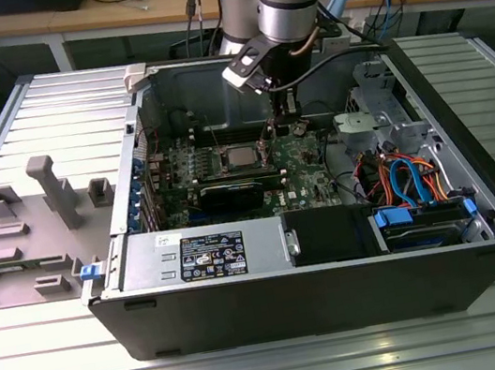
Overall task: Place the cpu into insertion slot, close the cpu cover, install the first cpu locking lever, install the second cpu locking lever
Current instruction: 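Close the cpu cover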
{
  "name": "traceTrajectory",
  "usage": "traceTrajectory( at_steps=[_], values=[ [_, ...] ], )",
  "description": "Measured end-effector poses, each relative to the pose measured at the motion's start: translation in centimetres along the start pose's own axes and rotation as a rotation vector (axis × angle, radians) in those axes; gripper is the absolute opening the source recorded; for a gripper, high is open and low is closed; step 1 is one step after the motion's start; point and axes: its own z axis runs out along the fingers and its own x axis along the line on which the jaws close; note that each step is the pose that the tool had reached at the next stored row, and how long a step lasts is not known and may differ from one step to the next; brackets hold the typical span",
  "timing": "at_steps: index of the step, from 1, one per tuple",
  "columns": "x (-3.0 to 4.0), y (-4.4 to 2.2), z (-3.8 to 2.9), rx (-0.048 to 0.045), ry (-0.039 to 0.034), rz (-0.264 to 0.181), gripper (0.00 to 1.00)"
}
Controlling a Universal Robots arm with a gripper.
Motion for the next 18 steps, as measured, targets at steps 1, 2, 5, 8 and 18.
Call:
traceTrajectory(
  at_steps=[1,2,5,8,18],
  values=[
    [0.00,-0.04,0.00,0.0000,0.0001,0.000,0.11],
    [0.00,-0.08,0.00,-0.0001,0.0001,0.000,0.11],
    [0.01,-0.28,0.00,0.0000,0.0000,0.000,0.11],
    [0.01,-0.42,0.01,0.0000,0.0001,0.000,0.11],
    [0.02,-0.85,0.01,0.0000,0.0001,0.000,0.11]
  ],
)
